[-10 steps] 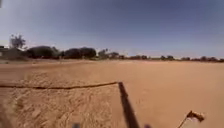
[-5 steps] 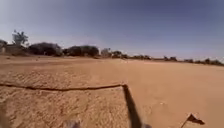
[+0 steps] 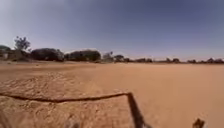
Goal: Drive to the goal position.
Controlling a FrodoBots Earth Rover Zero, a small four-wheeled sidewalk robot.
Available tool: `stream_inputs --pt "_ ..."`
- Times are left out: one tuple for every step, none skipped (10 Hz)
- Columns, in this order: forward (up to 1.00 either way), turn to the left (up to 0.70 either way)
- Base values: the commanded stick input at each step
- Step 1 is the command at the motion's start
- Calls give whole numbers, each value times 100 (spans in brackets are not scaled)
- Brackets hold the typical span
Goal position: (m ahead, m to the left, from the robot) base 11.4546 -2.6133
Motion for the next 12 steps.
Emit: stream_inputs --pt "70 0" --pt "70 0" --pt "70 0" --pt "70 0" --pt "70 0" --pt "70 0" --pt "70 0" --pt "70 0" --pt "70 0" --pt "70 0" --pt "70 0" --pt "70 0"
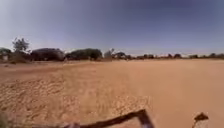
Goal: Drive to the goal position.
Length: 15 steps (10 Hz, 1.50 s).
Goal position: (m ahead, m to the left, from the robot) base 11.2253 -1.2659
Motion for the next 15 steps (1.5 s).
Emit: stream_inputs --pt "70 0" --pt "70 0" --pt "70 0" --pt "70 0" --pt "70 0" --pt "70 0" --pt "70 0" --pt "70 0" --pt "70 0" --pt "70 0" --pt "70 0" --pt "70 0" --pt "70 0" --pt "70 0" --pt "70 0"
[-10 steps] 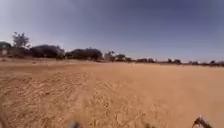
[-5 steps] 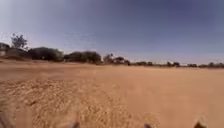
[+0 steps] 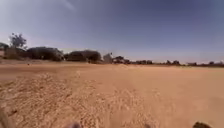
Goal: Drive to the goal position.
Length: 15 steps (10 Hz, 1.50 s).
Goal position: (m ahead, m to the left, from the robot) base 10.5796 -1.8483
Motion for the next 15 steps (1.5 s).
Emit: stream_inputs --pt "70 0" --pt "70 0" --pt "70 0" --pt "70 0" --pt "70 0" --pt "70 0" --pt "70 0" --pt "70 0" --pt "70 0" --pt "70 0" --pt "70 0" --pt "70 0" --pt "70 0" --pt "70 0" --pt "70 0"
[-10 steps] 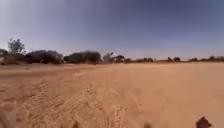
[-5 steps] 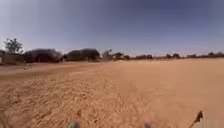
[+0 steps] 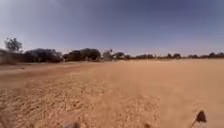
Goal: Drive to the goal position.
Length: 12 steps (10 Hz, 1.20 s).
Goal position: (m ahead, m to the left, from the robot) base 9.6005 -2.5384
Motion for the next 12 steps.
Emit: stream_inputs --pt "70 0" --pt "70 0" --pt "70 0" --pt "70 0" --pt "70 0" --pt "70 0" --pt "70 0" --pt "70 0" --pt "70 0" --pt "70 0" --pt "70 0" --pt "70 0"
